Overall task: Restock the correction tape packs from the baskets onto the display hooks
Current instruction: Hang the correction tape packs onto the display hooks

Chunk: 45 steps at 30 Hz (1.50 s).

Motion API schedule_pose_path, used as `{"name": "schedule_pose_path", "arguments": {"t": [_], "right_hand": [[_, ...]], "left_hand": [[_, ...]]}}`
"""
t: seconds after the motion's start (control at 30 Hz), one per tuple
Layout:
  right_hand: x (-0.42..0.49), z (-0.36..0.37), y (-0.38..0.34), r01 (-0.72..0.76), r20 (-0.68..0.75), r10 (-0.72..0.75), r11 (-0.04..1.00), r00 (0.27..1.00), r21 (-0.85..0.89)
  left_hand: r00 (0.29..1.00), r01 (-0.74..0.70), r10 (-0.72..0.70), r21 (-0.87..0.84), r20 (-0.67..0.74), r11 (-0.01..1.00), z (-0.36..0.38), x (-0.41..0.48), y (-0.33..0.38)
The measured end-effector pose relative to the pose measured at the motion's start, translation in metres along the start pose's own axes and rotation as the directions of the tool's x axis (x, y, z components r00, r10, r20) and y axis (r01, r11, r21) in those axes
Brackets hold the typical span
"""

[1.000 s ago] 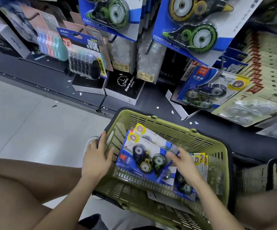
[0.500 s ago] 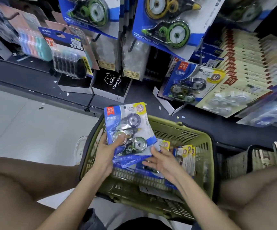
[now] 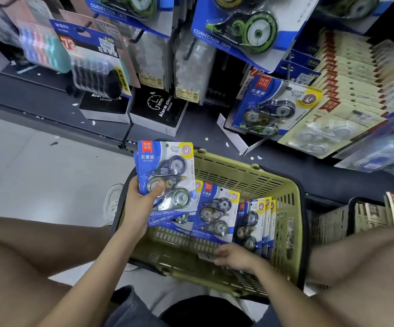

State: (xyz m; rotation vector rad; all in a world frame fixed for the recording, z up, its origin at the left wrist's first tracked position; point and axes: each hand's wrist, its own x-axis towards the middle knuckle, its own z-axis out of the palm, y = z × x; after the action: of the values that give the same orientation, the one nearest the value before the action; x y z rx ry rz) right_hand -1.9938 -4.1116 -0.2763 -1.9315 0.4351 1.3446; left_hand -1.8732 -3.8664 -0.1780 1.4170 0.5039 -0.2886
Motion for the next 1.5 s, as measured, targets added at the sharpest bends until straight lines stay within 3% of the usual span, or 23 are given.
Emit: {"name": "schedule_pose_path", "arguments": {"t": [0.17, 0.33, 0.43, 0.53, 0.67, 0.9, 1.07, 1.17, 1.27, 1.37, 1.5], "right_hand": [[-0.01, -0.01, -0.001, 0.084, -0.273, -0.18, 0.941, 0.945, -0.328], [-0.006, -0.002, -0.005, 0.059, -0.256, -0.265, 0.793, 0.929, -0.607], [-0.004, 0.003, -0.004, 0.05, -0.243, -0.193, 0.868, 0.951, -0.493], [-0.004, -0.009, -0.006, 0.035, -0.353, -0.176, 0.928, 0.919, -0.371], [-0.024, -0.042, -0.03, 0.221, -0.505, -0.174, 0.975, 0.845, 0.033], [-0.08, -0.113, -0.068, 0.52, -0.75, -0.216, 0.832, 0.625, 0.193], [-0.146, -0.164, -0.088, 0.709, -0.833, -0.234, 0.663, 0.501, 0.24], [-0.196, -0.183, -0.103, 0.824, -0.907, -0.248, 0.544, 0.34, 0.161], [-0.245, -0.201, -0.115, 0.901, -0.973, -0.168, 0.429, 0.158, 0.072], [-0.285, -0.218, -0.129, 0.949, -0.994, -0.087, 0.311, 0.073, 0.042], [-0.307, -0.244, -0.139, 0.957, -0.998, -0.045, 0.286, -0.034, -0.045]], "left_hand": [[0.999, -0.041, 0.04, 0.032, 0.031, 0.999, 0.005, -0.002, 0.0], [0.998, -0.032, 0.029, 0.05, 0.055, 0.998, 0.001, -0.001, -0.005], [0.998, -0.023, 0.017, 0.084, 0.068, 0.996, 0.001, -0.003, -0.004], [0.998, -0.04, 0.035, 0.12, 0.05, 0.992, 0.0, -0.004, -0.001], [0.995, -0.105, 0.104, 0.184, 0.015, 0.977, 0.0, -0.007, 0.008], [0.953, -0.295, 0.297, 0.403, 0.059, 0.866, -0.003, -0.014, 0.055], [0.862, -0.496, 0.472, 0.49, 0.183, 0.717, 0.013, -0.033, 0.104], [0.776, -0.623, 0.587, 0.425, 0.23, 0.657, 0.029, -0.054, 0.139], [0.702, -0.71, 0.668, 0.305, 0.246, 0.634, 0.047, -0.073, 0.176], [0.619, -0.785, 0.751, 0.155, 0.23, 0.6, 0.068, -0.084, 0.209], [0.54, -0.835, 0.811, 0.022, 0.224, 0.55, 0.1, -0.091, 0.251]]}}
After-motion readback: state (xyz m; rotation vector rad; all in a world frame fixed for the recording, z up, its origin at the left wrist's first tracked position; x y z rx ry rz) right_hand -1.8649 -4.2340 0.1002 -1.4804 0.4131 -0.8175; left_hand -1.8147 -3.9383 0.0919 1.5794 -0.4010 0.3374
